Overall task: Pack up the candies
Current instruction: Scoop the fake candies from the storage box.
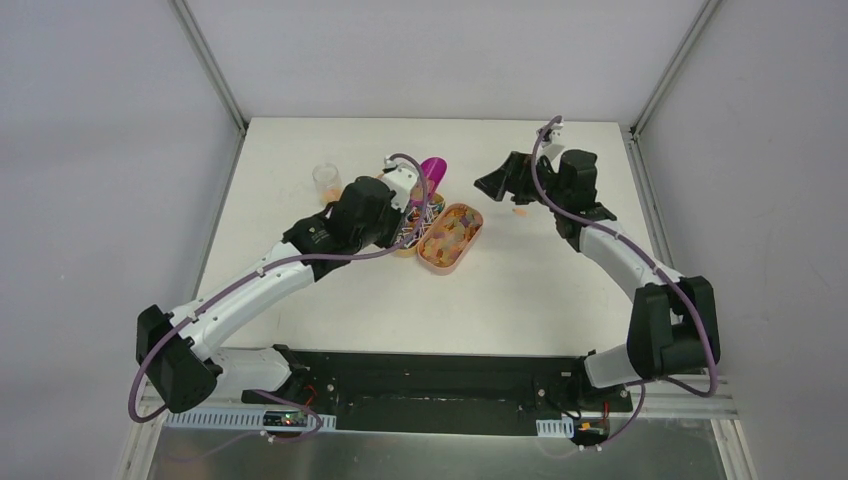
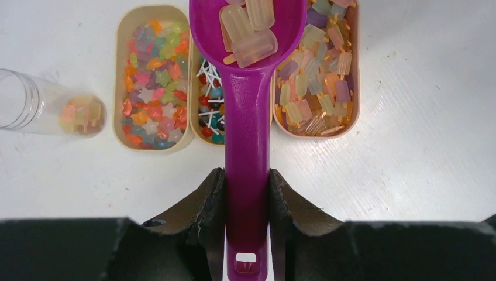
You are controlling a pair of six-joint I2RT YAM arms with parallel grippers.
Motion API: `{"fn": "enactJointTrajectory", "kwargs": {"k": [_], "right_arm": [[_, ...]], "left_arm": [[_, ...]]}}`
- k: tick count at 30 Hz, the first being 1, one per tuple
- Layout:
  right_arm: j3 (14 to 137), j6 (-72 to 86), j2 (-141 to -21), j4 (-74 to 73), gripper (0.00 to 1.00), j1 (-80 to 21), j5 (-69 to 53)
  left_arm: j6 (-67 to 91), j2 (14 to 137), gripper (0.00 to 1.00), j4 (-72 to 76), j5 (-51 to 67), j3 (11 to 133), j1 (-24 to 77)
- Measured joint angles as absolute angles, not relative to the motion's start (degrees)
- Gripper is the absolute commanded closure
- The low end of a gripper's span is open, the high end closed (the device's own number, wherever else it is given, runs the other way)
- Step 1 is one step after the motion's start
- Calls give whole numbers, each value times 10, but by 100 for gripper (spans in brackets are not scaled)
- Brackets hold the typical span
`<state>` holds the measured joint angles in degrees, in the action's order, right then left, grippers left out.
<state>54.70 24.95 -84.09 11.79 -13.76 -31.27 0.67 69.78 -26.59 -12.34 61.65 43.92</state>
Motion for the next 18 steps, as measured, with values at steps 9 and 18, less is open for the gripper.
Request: {"fn": "enactJointTrajectory", "kwargs": {"k": [9, 18], "right_arm": [[512, 233, -740, 155, 20, -183, -320], [424, -89, -623, 225, 13, -359, -341]], "left_arm": [[37, 698, 100, -394, -71, 686, 438], [43, 697, 100, -456, 2, 748, 438]]}}
